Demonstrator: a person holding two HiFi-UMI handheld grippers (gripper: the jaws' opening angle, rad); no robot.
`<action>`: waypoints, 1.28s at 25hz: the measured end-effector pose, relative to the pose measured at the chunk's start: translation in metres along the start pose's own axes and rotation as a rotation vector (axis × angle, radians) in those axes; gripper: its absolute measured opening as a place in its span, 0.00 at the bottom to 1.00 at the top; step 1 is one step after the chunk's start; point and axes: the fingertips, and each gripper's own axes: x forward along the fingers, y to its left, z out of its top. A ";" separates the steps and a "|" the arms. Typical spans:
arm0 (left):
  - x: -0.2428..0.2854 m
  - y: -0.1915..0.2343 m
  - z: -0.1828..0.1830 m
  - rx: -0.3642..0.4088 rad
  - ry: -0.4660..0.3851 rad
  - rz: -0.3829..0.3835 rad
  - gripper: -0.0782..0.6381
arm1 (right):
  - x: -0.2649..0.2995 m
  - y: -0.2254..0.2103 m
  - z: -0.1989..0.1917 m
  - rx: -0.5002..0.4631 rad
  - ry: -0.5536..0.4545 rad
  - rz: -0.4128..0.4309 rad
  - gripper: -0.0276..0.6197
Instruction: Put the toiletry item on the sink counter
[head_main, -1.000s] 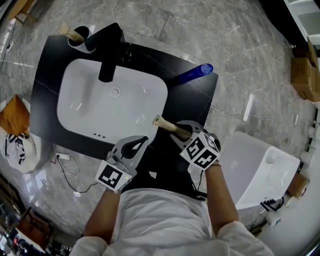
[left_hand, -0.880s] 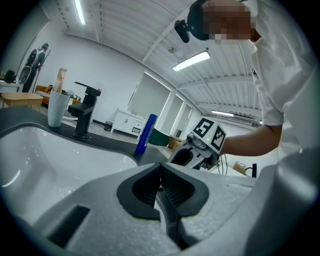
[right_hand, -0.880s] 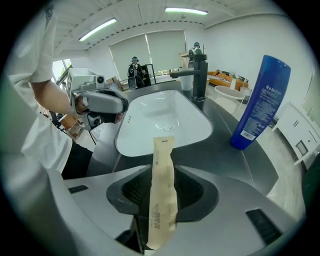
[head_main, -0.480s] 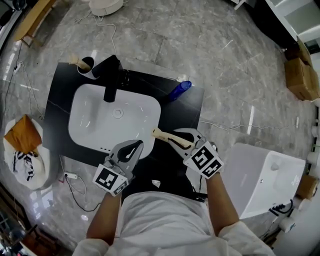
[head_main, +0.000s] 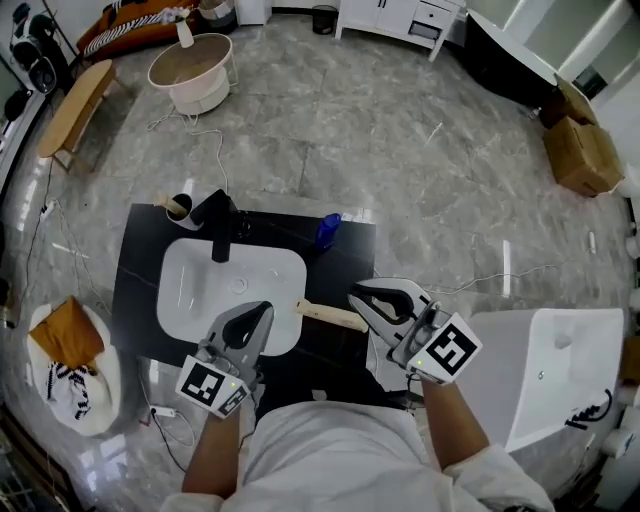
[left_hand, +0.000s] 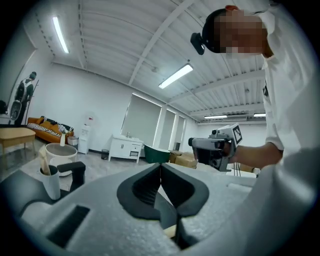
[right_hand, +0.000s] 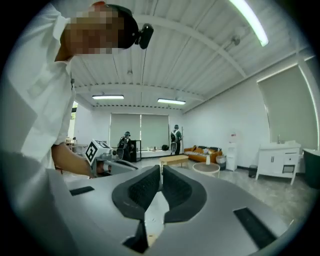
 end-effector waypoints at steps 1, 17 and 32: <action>-0.001 -0.003 0.010 0.017 -0.012 0.002 0.13 | -0.009 -0.003 0.012 -0.022 -0.027 -0.029 0.09; -0.008 -0.049 0.095 0.184 -0.136 -0.006 0.13 | -0.163 -0.060 0.072 -0.132 -0.206 -0.590 0.08; 0.011 -0.071 0.097 0.170 -0.136 -0.049 0.13 | -0.191 -0.062 0.054 -0.078 -0.219 -0.637 0.07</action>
